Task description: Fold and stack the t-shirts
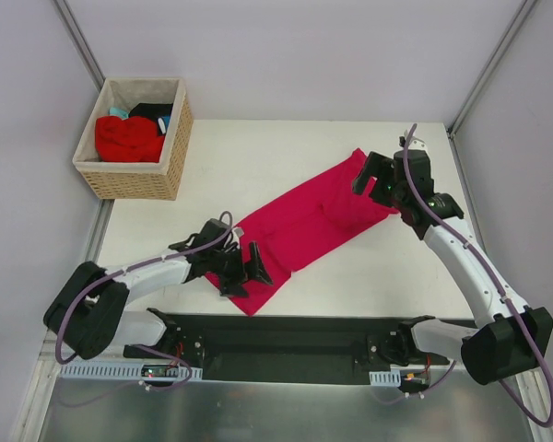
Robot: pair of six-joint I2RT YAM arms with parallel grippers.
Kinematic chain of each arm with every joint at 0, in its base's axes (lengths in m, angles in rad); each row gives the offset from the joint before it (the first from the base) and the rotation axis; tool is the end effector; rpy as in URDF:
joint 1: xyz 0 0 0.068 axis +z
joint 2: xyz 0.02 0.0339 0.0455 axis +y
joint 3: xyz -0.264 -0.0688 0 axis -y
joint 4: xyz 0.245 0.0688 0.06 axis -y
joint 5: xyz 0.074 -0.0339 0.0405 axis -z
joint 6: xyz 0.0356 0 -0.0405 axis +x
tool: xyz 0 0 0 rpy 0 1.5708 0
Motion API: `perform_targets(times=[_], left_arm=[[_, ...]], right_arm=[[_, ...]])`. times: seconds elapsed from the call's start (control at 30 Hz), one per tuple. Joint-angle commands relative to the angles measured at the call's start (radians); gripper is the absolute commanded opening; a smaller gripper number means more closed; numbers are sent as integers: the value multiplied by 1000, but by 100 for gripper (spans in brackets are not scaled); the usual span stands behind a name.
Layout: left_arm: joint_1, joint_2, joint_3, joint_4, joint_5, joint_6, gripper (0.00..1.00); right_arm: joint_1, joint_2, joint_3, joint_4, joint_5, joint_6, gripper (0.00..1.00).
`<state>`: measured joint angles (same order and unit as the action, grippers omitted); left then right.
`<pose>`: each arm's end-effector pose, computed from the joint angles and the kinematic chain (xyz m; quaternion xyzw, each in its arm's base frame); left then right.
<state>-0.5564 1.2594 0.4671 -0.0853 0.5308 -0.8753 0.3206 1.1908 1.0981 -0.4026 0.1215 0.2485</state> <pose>0.1780 -0.1319 0.1520 -0.0561 0.9102 -0.4013 0.0854 0.2555 0.0803 0.3438 0.0002 0.8578 0.0935 0.5053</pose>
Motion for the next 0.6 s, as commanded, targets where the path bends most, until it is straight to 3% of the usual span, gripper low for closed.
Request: perform_targets(times=[0.0,0.33,0.57], left_arm=[[-144,170,97,51,-97,-28,99],[-353,449,355,144,-68,-91,99],[-370,378,370,136,-69,-96,99]], right_arm=[[6,-34,2,-10,23,-20,97],[-2,-43,13,-42,49,-48,97],[-51,35,9,-12,18,-8,97]])
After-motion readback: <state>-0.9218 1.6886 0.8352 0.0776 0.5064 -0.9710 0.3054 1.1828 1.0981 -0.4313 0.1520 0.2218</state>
